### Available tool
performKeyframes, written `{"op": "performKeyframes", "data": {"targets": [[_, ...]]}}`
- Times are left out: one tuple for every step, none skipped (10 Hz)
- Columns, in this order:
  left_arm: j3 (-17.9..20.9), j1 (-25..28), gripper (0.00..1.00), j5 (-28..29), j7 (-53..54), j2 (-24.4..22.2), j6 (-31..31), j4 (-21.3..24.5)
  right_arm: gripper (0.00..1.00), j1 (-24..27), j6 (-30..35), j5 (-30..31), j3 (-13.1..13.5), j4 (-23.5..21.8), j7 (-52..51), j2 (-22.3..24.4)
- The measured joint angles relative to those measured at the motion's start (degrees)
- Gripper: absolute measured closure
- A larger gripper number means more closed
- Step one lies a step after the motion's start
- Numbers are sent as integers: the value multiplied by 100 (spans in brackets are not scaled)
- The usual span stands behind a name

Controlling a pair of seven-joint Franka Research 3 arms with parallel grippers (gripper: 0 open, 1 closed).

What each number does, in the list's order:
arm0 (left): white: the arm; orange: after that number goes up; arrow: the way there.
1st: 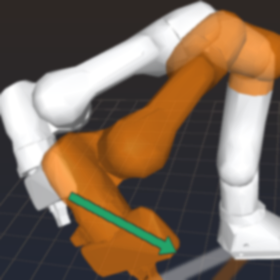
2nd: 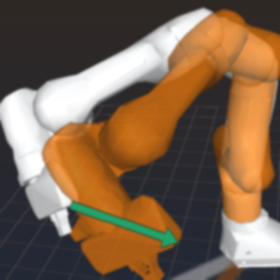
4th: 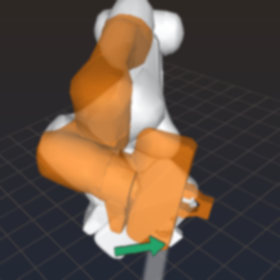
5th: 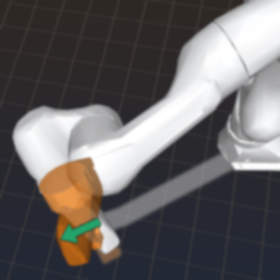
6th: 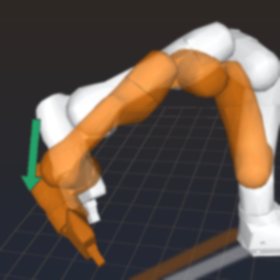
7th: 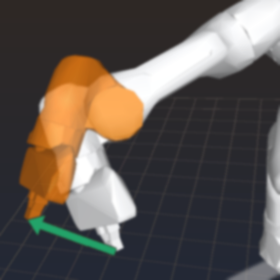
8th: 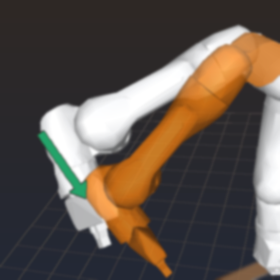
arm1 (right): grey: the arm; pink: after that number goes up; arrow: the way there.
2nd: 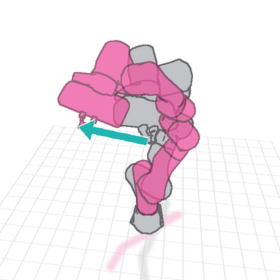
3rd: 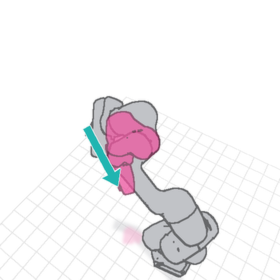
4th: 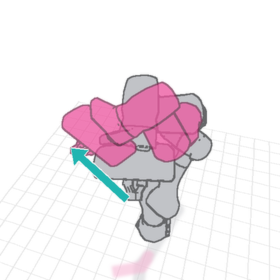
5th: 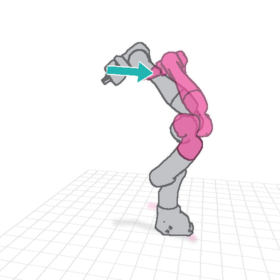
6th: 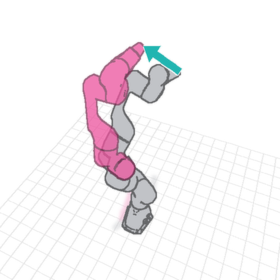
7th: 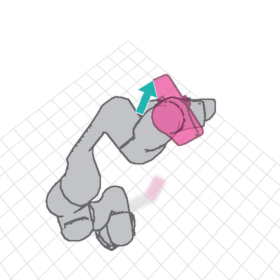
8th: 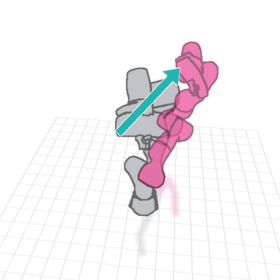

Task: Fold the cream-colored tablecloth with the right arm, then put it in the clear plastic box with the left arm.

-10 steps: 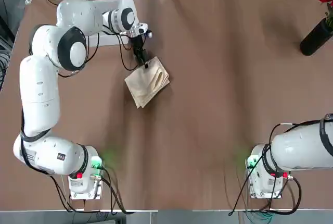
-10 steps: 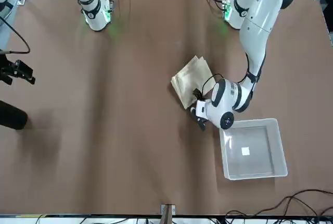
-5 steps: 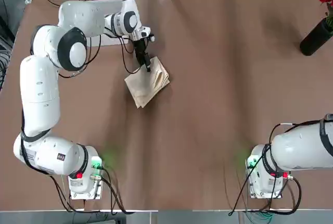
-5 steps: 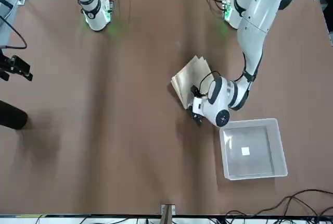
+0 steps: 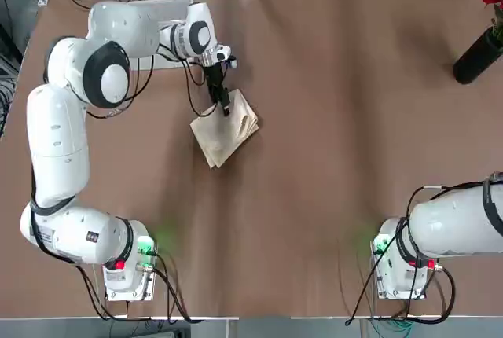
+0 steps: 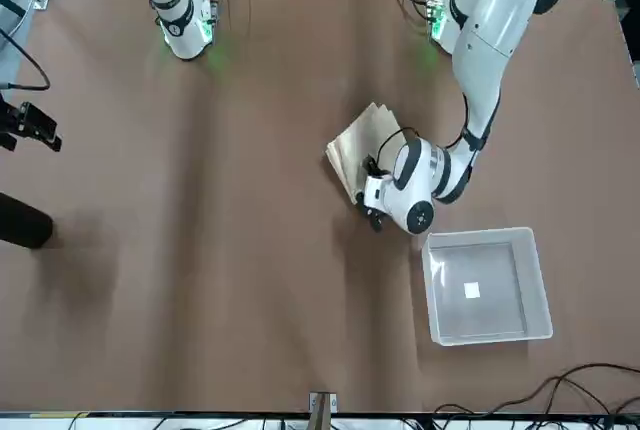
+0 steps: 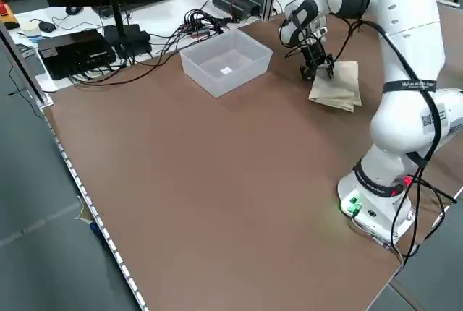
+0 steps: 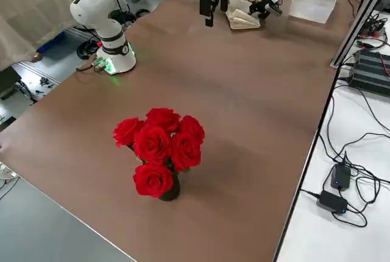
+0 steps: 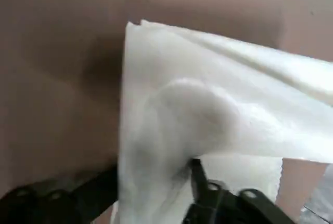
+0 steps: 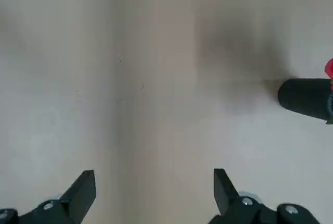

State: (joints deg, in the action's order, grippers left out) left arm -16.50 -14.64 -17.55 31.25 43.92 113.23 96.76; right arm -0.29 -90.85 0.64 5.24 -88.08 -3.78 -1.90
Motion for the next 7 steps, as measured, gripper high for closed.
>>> {"op": "performKeyframes", "data": {"targets": [[-9, 0, 63, -3, -1, -75, 106, 118, 0, 4, 115, 0, 2, 50, 10, 1], [-11, 1, 75, -13, -2, -154, 188, 222, 0, 15, 232, 0, 12, 125, 12, 4], [-12, 6, 85, -31, -2, -222, 206, 283, 0, 33, 288, 0, 21, 187, 12, 4], [-11, 20, 85, -32, -2, -264, 207, 318, 0, 60, 301, 0, 28, 208, 12, 4], [-11, 39, 85, -32, -2, -314, 207, 340, 0, 89, 318, 0, 35, 208, 12, 4], [-10, 52, 85, -32, -2, -369, 202, 344, 0, 132, 367, 0, 41, 208, 12, 4], [-6, 84, 85, -32, -2, -433, 132, 329, 0, 180, 423, 0, 45, 209, 12, 4]]}}
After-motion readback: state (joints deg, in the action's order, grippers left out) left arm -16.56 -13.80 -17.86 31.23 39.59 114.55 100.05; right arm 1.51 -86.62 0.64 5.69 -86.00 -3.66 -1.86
